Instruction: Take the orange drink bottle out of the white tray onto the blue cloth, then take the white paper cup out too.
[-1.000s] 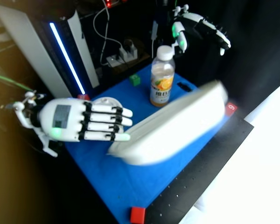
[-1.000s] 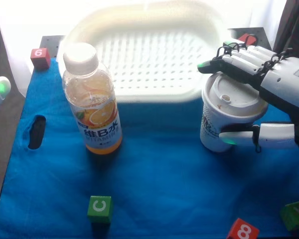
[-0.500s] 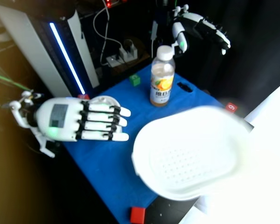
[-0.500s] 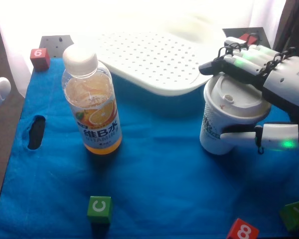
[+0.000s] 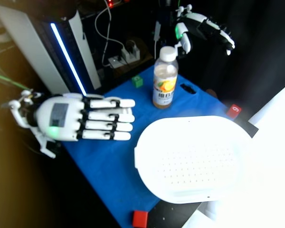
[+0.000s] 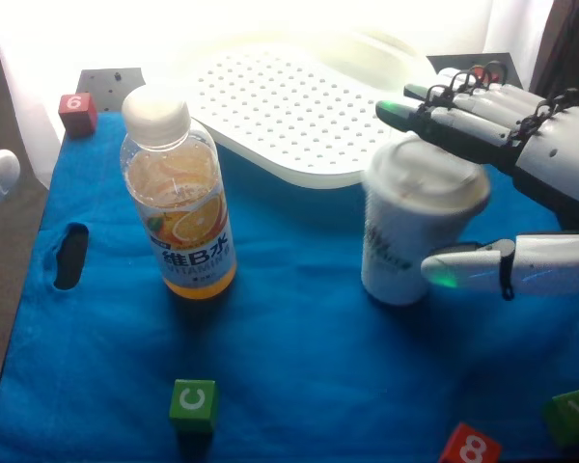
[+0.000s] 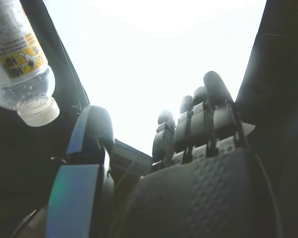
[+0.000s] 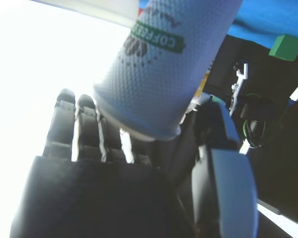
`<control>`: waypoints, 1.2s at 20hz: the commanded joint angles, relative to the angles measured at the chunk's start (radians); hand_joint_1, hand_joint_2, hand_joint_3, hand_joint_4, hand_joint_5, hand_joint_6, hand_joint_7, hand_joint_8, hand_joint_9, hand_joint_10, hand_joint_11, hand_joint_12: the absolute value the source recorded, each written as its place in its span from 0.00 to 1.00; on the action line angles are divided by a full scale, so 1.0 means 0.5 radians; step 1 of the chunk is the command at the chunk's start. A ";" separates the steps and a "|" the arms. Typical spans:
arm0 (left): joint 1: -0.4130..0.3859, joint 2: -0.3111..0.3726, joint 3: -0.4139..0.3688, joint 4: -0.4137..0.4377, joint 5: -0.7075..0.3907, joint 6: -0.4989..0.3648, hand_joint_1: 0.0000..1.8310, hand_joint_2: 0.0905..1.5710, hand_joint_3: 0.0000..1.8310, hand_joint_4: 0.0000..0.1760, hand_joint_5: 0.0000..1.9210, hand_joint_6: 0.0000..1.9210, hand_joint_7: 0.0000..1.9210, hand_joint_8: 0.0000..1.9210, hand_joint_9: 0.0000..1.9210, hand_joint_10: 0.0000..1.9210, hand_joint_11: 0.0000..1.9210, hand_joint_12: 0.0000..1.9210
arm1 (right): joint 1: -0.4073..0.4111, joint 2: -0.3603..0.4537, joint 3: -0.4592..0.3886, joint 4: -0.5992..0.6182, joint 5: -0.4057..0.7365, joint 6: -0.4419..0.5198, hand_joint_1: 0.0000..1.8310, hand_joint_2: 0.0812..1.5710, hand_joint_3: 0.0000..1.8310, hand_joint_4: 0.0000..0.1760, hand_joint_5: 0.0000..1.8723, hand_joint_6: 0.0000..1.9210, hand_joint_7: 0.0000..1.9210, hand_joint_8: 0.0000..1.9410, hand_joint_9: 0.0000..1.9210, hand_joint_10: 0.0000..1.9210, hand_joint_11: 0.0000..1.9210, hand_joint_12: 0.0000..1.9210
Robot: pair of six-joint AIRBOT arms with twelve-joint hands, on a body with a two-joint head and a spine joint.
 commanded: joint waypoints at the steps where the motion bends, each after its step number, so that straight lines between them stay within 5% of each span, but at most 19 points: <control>1: -0.010 -0.003 0.008 0.016 -0.260 -0.013 0.39 0.79 0.00 0.52 0.07 0.00 0.06 0.00 0.07 0.01 0.00 0.41 | 0.015 0.010 -0.014 0.031 0.284 0.008 0.25 0.60 0.00 0.79 0.00 0.00 0.00 0.00 0.00 0.00 0.00 0.00; 3: -0.010 -0.003 0.006 0.014 -0.264 -0.013 0.38 0.79 0.00 0.55 0.08 0.00 0.07 0.00 0.07 0.01 0.00 0.42 | 0.015 0.032 -0.037 0.030 0.330 0.008 0.27 0.60 0.00 0.71 0.00 0.00 0.00 0.00 0.00 0.00 0.00 0.00; 5: -0.010 -0.003 0.003 0.014 -0.265 -0.013 0.38 0.78 0.00 0.58 0.08 0.00 0.07 0.00 0.07 0.01 0.00 0.41 | 0.015 0.076 -0.077 0.023 0.405 0.008 0.28 0.59 0.00 0.78 0.00 0.00 0.00 0.00 0.00 0.00 0.00 0.00; 6: -0.010 -0.002 0.003 0.015 -0.266 -0.013 0.38 0.78 0.00 0.59 0.08 0.00 0.07 0.00 0.07 0.01 0.00 0.40 | 0.015 0.105 -0.102 0.021 0.446 0.008 0.29 0.59 0.00 0.65 0.00 0.00 0.00 0.00 0.00 0.00 0.00 0.00; 7: -0.010 -0.002 0.003 0.015 -0.265 -0.013 0.38 0.79 0.00 0.55 0.07 0.00 0.06 0.00 0.06 0.00 0.00 0.38 | 0.015 0.127 -0.117 0.020 0.469 0.008 0.29 0.59 0.00 0.68 0.00 0.00 0.00 0.00 0.00 0.00 0.00 0.00; 8: -0.010 -0.002 0.004 0.017 -0.264 -0.013 0.38 0.80 0.00 0.47 0.07 0.00 0.06 0.00 0.06 0.00 0.00 0.34 | 0.015 0.167 -0.143 0.018 0.507 0.008 0.30 0.58 0.00 0.96 0.00 0.00 0.00 0.00 0.00 0.00 0.00 0.00; 10: -0.009 0.003 0.002 0.022 -0.264 -0.014 0.37 0.81 0.00 0.42 0.06 0.00 0.05 0.00 0.05 0.00 0.00 0.32 | 0.009 0.214 -0.170 0.017 0.547 0.008 0.30 0.59 0.00 0.92 0.00 0.00 0.00 0.00 0.00 0.00 0.00 0.00; 12: -0.004 0.014 -0.007 0.027 -0.265 -0.016 0.37 0.80 0.00 0.48 0.06 0.00 0.05 0.00 0.05 0.01 0.00 0.27 | 0.007 0.264 -0.212 0.010 0.597 0.008 0.24 0.66 0.00 0.62 0.00 0.00 0.00 0.00 0.00 0.00 0.00 0.00; 13: -0.003 0.018 -0.011 0.032 -0.266 -0.017 0.37 0.79 0.00 0.54 0.06 0.00 0.05 0.00 0.06 0.01 0.00 0.31 | 0.007 0.291 -0.233 0.010 0.631 0.008 0.19 0.68 0.01 0.59 0.00 0.00 0.00 0.00 0.00 0.00 0.01 0.00; 14: -0.003 0.023 -0.014 0.042 -0.269 -0.023 0.37 0.78 0.00 0.53 0.06 0.00 0.06 0.00 0.06 0.01 0.00 0.32 | 0.006 0.315 -0.248 0.018 0.665 0.008 0.16 0.69 0.01 0.64 0.00 0.00 0.00 0.00 0.00 0.00 0.02 0.01; 16: -0.003 0.038 -0.018 0.066 -0.270 -0.024 0.40 0.80 0.00 0.41 0.04 0.00 0.05 0.00 0.05 0.00 0.00 0.30 | 0.006 0.349 -0.260 0.050 0.740 0.008 0.12 0.76 0.04 0.37 0.00 0.00 0.00 0.00 0.00 0.00 0.01 0.01; 17: -0.003 0.041 -0.019 0.077 -0.270 -0.024 0.38 0.81 0.00 0.43 0.02 0.00 0.04 0.00 0.06 0.01 0.00 0.31 | 0.006 0.361 -0.259 0.070 0.765 0.008 0.11 0.79 0.02 0.21 0.00 0.00 0.00 0.00 0.02 0.01 0.00 0.24; 18: -0.004 0.043 -0.019 0.085 -0.270 -0.023 0.38 0.81 0.00 0.52 0.00 0.00 0.04 0.00 0.06 0.01 0.00 0.35 | 0.006 0.373 -0.257 0.096 0.791 0.007 0.10 0.81 0.02 0.05 0.00 0.00 0.00 0.00 0.03 0.01 0.00 0.38; 19: -0.004 0.045 -0.017 0.091 -0.270 -0.023 0.37 0.80 0.00 0.64 0.00 0.00 0.03 0.00 0.06 0.01 0.00 0.40 | 0.006 0.382 -0.254 0.125 0.813 0.006 0.08 0.84 0.02 0.00 0.00 0.00 0.00 0.00 0.04 0.02 0.00 0.44; 22: -0.009 0.059 -0.011 0.134 -0.271 -0.020 0.33 0.81 0.00 0.79 0.00 0.00 0.00 0.00 0.04 0.00 0.00 0.43 | 0.006 0.400 -0.245 0.199 0.852 -0.037 0.09 0.87 0.01 0.00 0.00 0.00 0.00 0.00 0.00 0.00 0.00 0.02; 23: -0.018 0.065 -0.009 0.155 -0.271 -0.015 0.31 0.81 0.00 0.84 0.00 0.00 0.00 0.00 0.03 0.00 0.00 0.38 | 0.007 0.400 -0.237 0.226 0.856 -0.048 0.07 0.88 0.01 0.00 0.00 0.00 0.00 0.00 0.00 0.00 0.00 0.01; 24: -0.029 0.069 -0.007 0.174 -0.271 -0.004 0.30 0.81 0.00 0.76 0.00 0.00 0.00 0.00 0.03 0.00 0.00 0.28 | 0.007 0.400 -0.227 0.251 0.865 -0.048 0.07 0.89 0.01 0.00 0.00 0.00 0.00 0.00 0.00 0.00 0.01 0.01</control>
